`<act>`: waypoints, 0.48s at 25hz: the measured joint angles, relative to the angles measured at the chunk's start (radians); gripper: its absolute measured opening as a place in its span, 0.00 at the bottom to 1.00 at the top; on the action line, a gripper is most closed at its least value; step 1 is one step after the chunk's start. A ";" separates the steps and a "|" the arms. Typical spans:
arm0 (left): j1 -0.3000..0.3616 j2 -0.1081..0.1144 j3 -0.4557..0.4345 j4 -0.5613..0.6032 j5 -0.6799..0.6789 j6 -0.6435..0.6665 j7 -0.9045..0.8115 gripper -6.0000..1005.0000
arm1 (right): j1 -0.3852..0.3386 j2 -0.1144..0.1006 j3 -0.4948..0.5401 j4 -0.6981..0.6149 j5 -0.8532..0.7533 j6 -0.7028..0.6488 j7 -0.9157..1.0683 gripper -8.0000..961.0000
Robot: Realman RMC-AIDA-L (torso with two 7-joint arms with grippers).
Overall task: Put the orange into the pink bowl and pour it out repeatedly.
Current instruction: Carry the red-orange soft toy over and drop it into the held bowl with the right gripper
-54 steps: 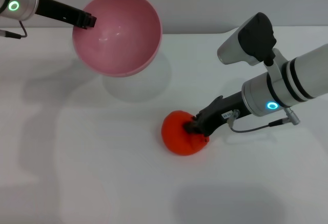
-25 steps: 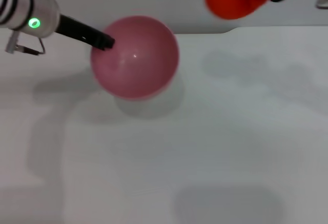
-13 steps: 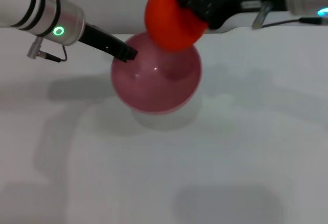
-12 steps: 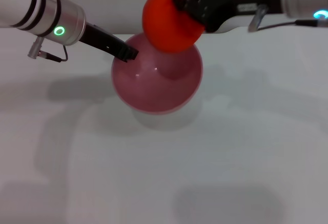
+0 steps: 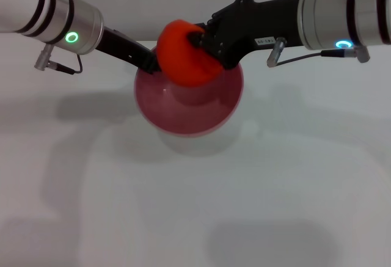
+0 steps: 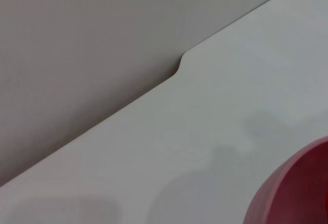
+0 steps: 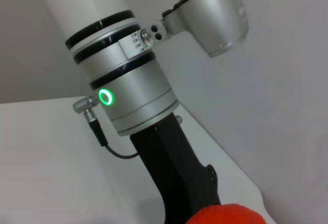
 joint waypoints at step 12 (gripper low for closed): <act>0.011 0.003 0.000 -0.002 0.006 0.001 0.002 0.05 | -0.027 0.005 0.022 -0.046 0.007 0.012 -0.001 0.30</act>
